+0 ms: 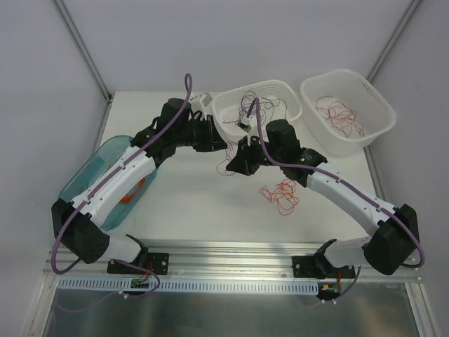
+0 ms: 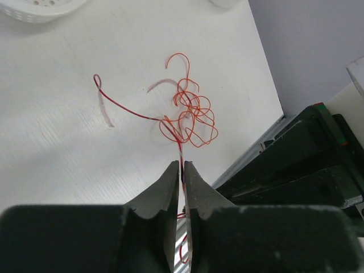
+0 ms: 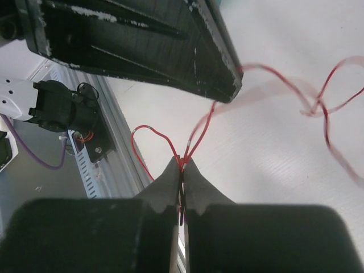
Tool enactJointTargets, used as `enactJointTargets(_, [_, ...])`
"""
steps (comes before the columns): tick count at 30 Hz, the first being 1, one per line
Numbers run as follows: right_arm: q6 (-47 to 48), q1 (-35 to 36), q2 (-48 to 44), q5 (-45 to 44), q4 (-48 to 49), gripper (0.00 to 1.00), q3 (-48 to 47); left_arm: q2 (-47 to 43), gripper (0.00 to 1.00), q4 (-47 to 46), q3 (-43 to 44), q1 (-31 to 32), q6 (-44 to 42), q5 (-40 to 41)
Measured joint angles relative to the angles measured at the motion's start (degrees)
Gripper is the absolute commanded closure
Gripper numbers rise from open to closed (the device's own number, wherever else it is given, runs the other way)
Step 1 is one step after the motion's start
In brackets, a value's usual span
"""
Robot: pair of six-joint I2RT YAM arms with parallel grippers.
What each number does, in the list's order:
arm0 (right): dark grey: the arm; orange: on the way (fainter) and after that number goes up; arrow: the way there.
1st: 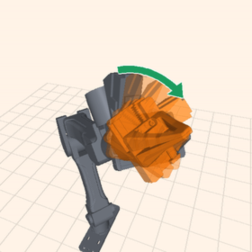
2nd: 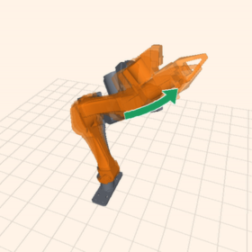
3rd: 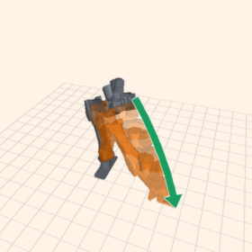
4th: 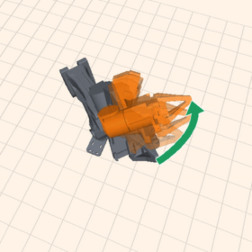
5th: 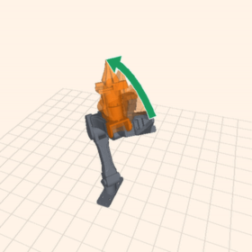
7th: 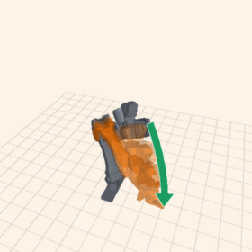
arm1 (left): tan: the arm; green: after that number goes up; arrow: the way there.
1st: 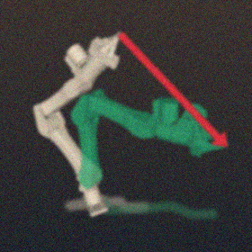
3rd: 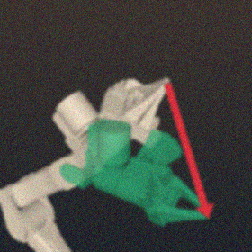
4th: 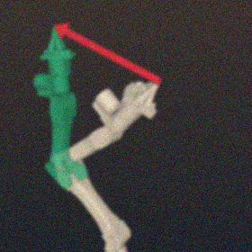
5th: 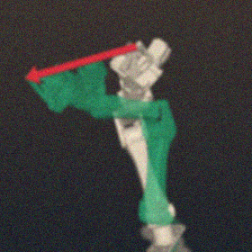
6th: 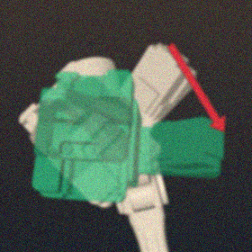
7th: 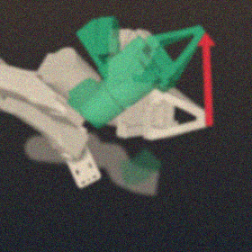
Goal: Untangle the cables
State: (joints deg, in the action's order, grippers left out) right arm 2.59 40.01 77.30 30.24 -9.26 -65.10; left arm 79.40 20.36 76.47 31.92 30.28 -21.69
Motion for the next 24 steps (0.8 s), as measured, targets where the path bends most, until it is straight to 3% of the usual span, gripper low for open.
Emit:
enactJointTargets(10, [3.9,-1.8,-6.5,-1.5,-8.1,0.99,0.0,-7.0,0.41,-0.2,-0.9,0.0,-5.6,10.3])
enactJointTargets(12, [4.8,-3.3,-7.6,-1.7,-10.6,0.99,-0.5,-9.1,0.34,-0.5,-1.6,0.0,-6.7,11.9])
enactJointTargets(17, [7.2,-10.8,-8.1,-2.9,-18.7,0.99,-6.6,-14.3,0.06,-1.6,-6.4,-0.1,-9.9,15.0])
enactJointTargets(19, [7.8,-14.3,-8.1,-3.9,-21.4,0.99,-10.2,-16.2,0.01,-1.9,-9.6,-0.1,-10.7,15.7])
enactJointTargets(24, [9.0,-24.1,-7.5,-9.8,-26.4,0.99,-21.6,-21.4,0.01,-1.6,-20.4,-0.1,-11.4,17.6])
